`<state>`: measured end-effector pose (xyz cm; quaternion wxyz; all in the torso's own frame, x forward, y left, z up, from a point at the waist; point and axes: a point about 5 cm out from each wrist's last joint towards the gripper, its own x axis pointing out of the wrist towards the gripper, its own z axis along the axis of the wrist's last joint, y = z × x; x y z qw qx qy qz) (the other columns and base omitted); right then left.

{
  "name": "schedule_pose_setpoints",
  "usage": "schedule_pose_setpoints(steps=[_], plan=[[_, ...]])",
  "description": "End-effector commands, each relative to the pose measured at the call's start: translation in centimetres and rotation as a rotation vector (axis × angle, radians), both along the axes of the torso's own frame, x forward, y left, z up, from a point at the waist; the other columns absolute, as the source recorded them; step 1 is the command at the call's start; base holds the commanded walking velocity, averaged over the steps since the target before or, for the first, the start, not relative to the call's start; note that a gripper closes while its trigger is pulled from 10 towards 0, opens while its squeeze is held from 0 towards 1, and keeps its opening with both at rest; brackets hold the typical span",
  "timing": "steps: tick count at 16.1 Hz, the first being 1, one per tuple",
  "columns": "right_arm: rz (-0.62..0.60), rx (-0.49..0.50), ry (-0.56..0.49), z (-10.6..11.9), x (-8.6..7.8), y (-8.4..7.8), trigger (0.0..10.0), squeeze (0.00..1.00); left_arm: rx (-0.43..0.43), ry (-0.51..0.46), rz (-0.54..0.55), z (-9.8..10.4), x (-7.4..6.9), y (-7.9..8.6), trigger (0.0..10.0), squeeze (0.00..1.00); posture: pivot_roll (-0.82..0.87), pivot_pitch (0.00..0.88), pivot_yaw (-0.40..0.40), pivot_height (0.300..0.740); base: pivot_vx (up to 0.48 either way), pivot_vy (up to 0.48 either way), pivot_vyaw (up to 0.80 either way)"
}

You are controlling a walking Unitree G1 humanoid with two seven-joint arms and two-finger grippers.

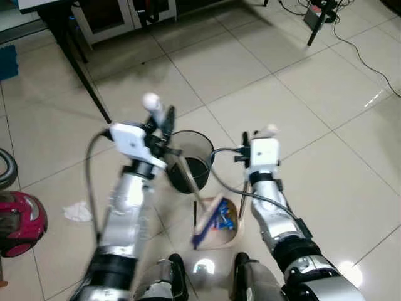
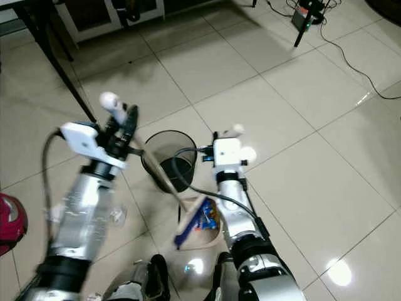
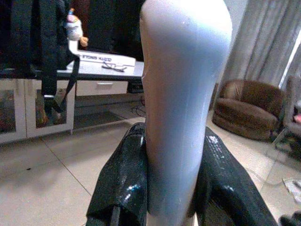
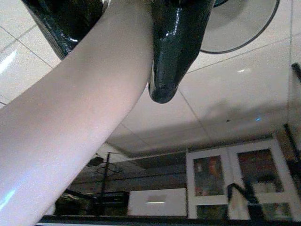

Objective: Sweep floor

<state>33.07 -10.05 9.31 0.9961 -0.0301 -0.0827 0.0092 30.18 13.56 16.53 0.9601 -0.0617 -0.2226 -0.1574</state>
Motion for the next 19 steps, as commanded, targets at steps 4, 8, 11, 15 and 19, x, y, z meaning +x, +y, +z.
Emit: schedule_pose_setpoints(steps=[4, 8, 11, 15, 19], plan=[[-0.055, 0.048, 0.044, -1.2, -0.8, -2.0, 10.0, 0.00, 0.074, 0.011, -0.049, 1.0, -1.2, 2.5, 10.0, 0.00, -0.03, 0.200, 0.031, 0.740, 0.000, 0.000, 0.00], [-0.092, 0.090, 0.038, -1.0, -1.0, -4.2, 10.0, 0.00, 0.096, 0.023, -0.080, 2.9, -1.7, 5.3, 10.0, 0.00, -0.02, 0.173, 0.034, 0.740, 0.000, 0.000, 0.00], [-0.128, 0.107, 0.064, -1.6, -1.4, -5.8, 10.0, 0.00, 0.118, 0.029, -0.049, 3.4, -1.6, 6.7, 10.0, 0.00, -0.01, 0.160, 0.038, 0.740, 0.000, 0.000, 0.00], [-0.131, 0.164, 0.056, -0.7, -1.6, -7.1, 10.0, 0.00, 0.235, 0.059, 0.056, 3.0, -1.4, 8.2, 10.0, 0.00, -0.02, 0.137, 0.045, 0.740, 0.000, 0.000, 0.00], [-0.005, 0.196, 0.052, 3.7, -2.3, -9.2, 10.0, 0.00, 0.321, 0.194, 0.125, -0.3, -2.6, 9.0, 10.0, 0.00, -0.05, 0.128, 0.055, 0.740, 0.000, 0.000, 0.00]])
